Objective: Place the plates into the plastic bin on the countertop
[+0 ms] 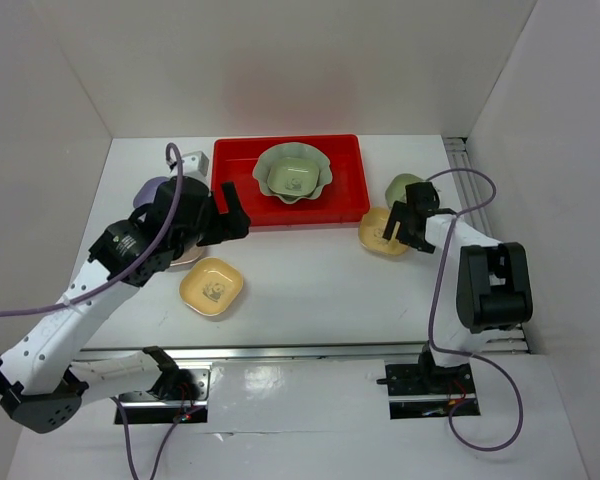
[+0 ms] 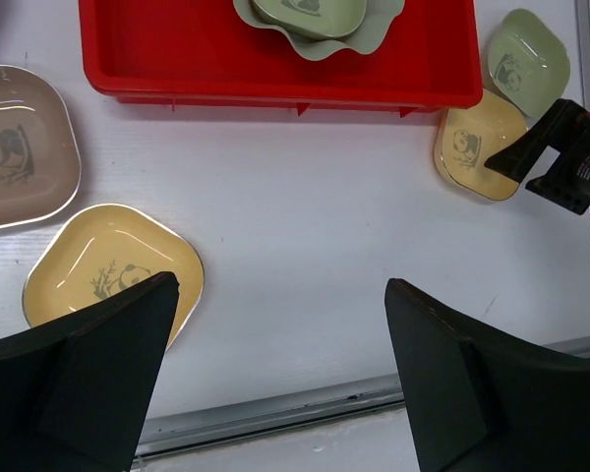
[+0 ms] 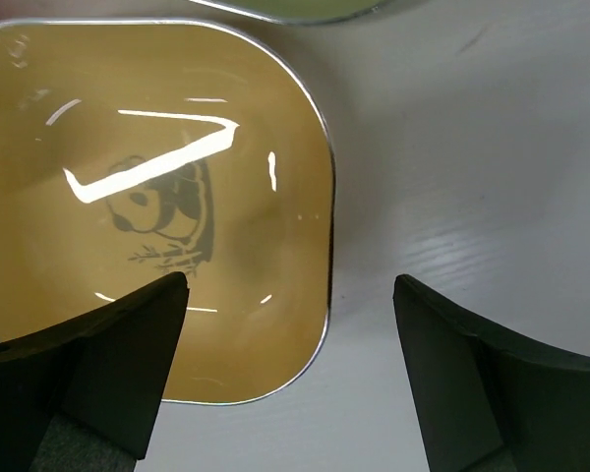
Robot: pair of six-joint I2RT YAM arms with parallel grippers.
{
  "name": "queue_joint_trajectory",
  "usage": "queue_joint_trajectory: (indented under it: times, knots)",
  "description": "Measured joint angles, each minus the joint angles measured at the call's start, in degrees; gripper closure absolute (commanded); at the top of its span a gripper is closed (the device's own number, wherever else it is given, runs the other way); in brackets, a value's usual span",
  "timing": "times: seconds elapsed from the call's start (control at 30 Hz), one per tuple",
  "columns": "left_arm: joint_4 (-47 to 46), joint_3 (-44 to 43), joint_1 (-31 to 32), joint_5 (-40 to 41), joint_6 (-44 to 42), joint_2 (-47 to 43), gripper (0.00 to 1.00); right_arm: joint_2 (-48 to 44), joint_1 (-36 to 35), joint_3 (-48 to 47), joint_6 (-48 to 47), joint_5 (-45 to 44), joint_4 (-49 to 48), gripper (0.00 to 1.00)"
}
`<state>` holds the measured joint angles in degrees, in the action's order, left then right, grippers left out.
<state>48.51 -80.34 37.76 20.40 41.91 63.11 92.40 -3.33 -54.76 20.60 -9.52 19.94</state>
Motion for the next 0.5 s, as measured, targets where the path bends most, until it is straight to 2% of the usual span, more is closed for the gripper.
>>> queue_joint_trajectory:
  times: [0.1,0.23,0.27,0.33,0.4,0.43,0.5]
  knots:
    - [0.87,0.00,-0.11,0.35,-0.46,-0.70,0.00,0.48,0.63,1.66,0.76,-0.35,-0.70,0.19]
    - [1.51,1.01,-0.61,0.55,-1.33,-0.70,0.00,2.12,2.12,3.56,1.70,-0.57,-2.99,0.38]
    - [1.70,1.25,-0.81,0.57,-1.40,-0.63,0.00,2.10,2.45,3.87,2.05,-0.70,-3.78,0.45]
    - [2.12,1.60,-1.36,0.55,-1.49,-0.63,0.00,1.51,3.26,5.27,2.54,-0.46,-6.49,0.71]
    - [2.47,1.60,-1.97,0.59,-1.73,-0.70,0.00,0.76,3.98,6.64,2.99,0.26,-8.41,0.75]
    - [2.49,1.60,-2.21,0.61,-2.01,-0.81,0.00,0.28,4.33,7.26,3.41,0.50,-9.14,0.86]
    - [2.49,1.57,-3.19,0.63,-2.82,-1.20,0.00,-0.79,4.76,7.58,4.17,1.49,-10.10,1.00]
